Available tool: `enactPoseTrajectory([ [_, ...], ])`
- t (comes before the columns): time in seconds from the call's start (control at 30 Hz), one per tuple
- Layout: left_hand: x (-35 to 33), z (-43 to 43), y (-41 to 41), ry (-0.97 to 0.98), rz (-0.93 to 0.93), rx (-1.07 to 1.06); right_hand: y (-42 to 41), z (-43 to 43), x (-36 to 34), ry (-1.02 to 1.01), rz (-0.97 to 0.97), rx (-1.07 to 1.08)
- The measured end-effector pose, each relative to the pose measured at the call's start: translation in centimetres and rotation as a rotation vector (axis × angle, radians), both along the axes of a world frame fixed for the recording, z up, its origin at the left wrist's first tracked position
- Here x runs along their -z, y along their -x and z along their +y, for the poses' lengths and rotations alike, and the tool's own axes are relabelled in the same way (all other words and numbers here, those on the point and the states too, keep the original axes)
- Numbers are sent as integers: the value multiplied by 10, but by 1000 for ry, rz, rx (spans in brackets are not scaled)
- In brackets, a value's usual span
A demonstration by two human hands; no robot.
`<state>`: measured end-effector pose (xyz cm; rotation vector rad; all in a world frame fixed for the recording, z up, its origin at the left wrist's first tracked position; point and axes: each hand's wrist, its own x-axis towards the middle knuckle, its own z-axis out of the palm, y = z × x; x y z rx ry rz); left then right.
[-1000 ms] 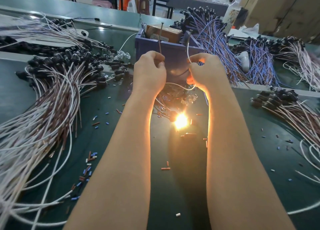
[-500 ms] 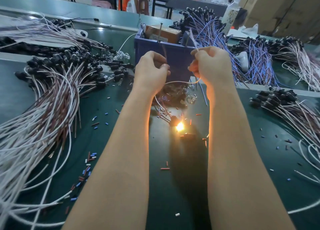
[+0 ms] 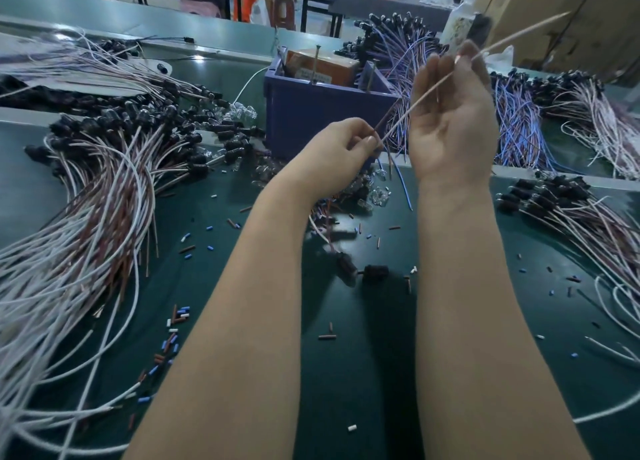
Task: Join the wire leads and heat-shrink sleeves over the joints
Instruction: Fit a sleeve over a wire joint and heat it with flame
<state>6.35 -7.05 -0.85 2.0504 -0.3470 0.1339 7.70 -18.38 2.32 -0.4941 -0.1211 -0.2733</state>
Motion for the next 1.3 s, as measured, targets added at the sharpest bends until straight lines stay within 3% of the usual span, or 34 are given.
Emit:
enactPoseTrajectory([
  [0.07, 1, -1, 0, 2, 39, -5, -5, -5, 4, 263, 161, 208],
  [0.13, 2, 2, -1, 58, 41, -80, -9, -8, 10, 781, 347, 352],
  [0.2, 1, 6, -3, 126, -13, -155, -11, -5, 16, 1132, 381, 163],
  [0.3, -4, 8, 0, 157, -73, -100, -6, 8, 18, 1340, 198, -60],
  [0.47, -4, 4, -2, -11, -63, -100, -8, 6, 16, 1406, 104, 256],
  [0.57, 6, 10, -6, -145, 61, -151, -6, 1, 13, 1152, 147, 346],
  [0.67, 10, 15, -6, -215, 142, -194, -6, 0, 7, 839, 168, 267],
  [0.77, 5, 15, -7, -165, 126, -261, -6, 2, 5, 705, 175, 221],
  [0.93, 2, 1, -2, -33, 208, -193, 1, 9, -4, 483, 126, 74],
  [1.07, 4, -2, -5, 174, 146, -263, 6, 13, -8, 420, 111, -10],
  [1.17, 4, 5, -7, 172, 74, -300, 3, 6, -5, 522, 170, 72],
  [1.3, -2, 8, -4, 16, 54, -243, 1, 1, 1, 1190, 225, 113],
])
